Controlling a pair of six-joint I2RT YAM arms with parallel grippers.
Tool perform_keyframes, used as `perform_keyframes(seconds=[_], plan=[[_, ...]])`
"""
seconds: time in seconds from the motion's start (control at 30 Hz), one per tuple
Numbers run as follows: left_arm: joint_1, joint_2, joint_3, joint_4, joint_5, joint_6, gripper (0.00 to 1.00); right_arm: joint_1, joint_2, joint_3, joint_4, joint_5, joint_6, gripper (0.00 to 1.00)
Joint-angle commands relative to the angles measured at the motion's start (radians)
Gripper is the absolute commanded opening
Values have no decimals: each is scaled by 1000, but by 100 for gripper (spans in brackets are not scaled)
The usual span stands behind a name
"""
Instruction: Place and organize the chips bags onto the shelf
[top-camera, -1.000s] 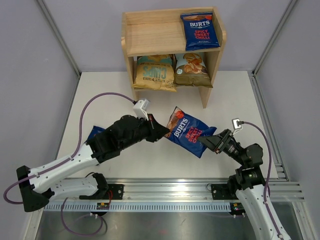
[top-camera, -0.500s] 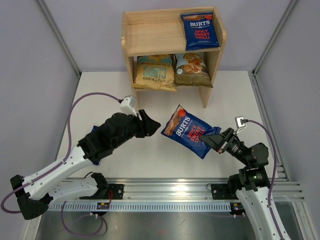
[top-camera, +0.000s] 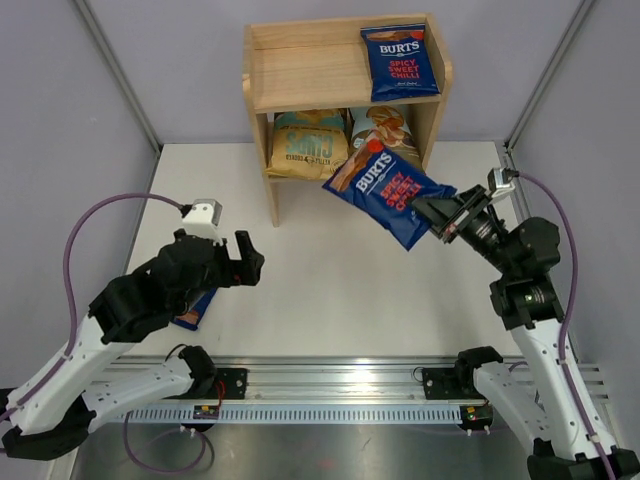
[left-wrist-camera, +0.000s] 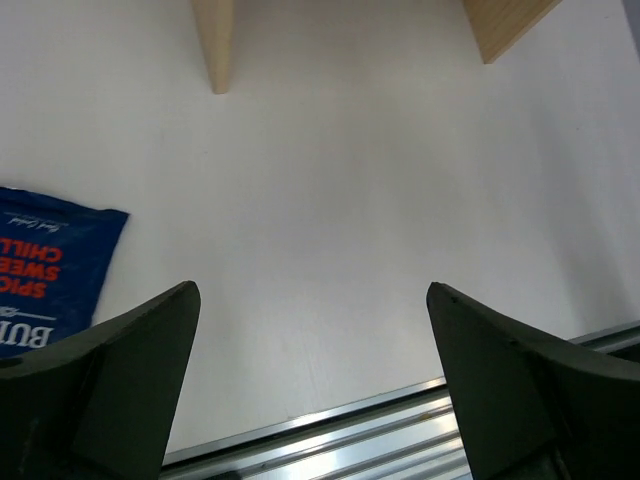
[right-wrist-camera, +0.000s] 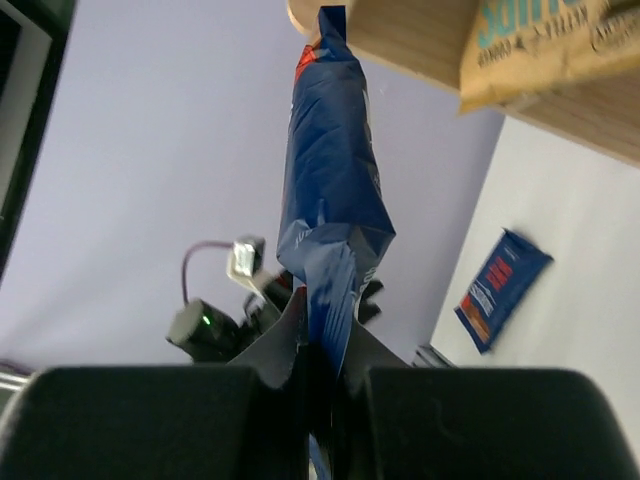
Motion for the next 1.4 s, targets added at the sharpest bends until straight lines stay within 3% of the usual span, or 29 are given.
perform_keyframes(seconds=[0.0, 0.13, 0.37, 0.57, 0.87, 1.2, 1.37], plan=[[3, -53, 28, -137, -89, 110, 99, 4, 71, 175, 34, 141, 64, 0], [3, -130, -82, -105, -124, 162, 99, 50, 188, 301, 54, 257, 97, 0], [4, -280, -256, 78, -182, 157, 99, 311, 502, 643, 37, 579, -14, 2], [6, -327, -271, 73, -210, 147, 99, 433, 700, 792, 63, 983, 20, 2], [7, -278, -277, 80, -150, 159, 99, 555, 987, 1052, 8, 1378, 86, 7], [7, -353, -288, 93, -138, 163, 99, 543, 1176, 1286, -208, 1506, 201, 5], [6, -351, -288, 96, -132, 167, 99, 518, 1210, 1324, -219, 1523, 186, 5]])
